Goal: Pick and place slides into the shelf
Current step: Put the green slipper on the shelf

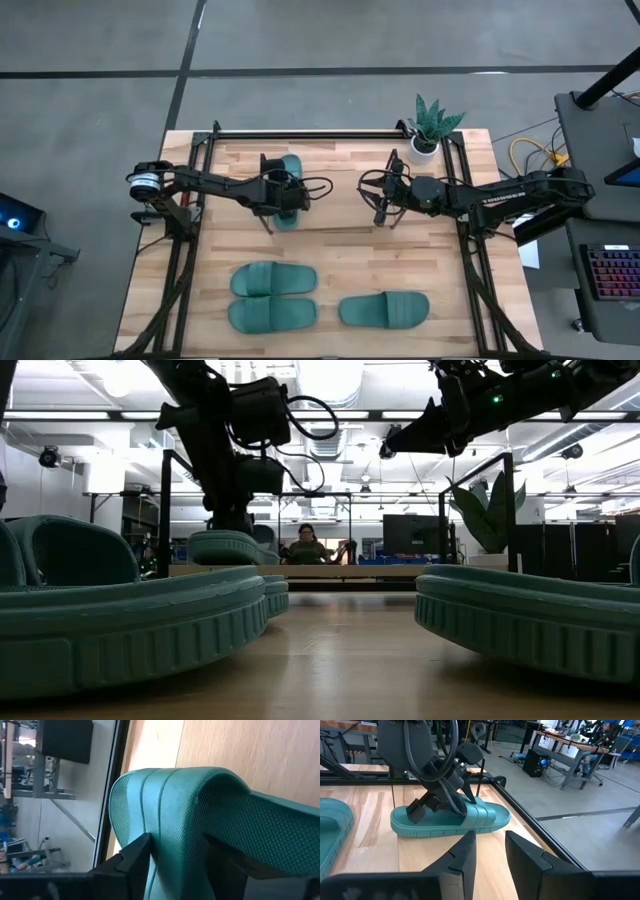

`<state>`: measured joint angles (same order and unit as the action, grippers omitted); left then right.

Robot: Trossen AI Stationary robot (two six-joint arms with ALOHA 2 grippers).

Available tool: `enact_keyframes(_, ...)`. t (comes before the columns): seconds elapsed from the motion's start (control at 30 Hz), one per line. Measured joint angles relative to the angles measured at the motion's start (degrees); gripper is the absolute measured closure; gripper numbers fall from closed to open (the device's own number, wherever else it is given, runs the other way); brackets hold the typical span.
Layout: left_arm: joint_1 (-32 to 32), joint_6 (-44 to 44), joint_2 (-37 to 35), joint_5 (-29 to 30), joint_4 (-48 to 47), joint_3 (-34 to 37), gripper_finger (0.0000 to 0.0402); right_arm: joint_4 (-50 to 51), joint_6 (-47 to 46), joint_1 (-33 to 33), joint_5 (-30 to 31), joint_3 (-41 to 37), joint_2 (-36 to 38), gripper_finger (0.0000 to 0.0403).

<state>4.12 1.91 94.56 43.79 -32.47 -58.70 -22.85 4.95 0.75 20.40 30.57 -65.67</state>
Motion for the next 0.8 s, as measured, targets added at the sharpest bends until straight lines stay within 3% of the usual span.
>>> enact_keyframes(0.8,-0.1,0.1,-6.6,-12.3,-4.6,-1.6,0.024,0.0,0.0,0.0,0.0,0.0,0.0,0.0311)
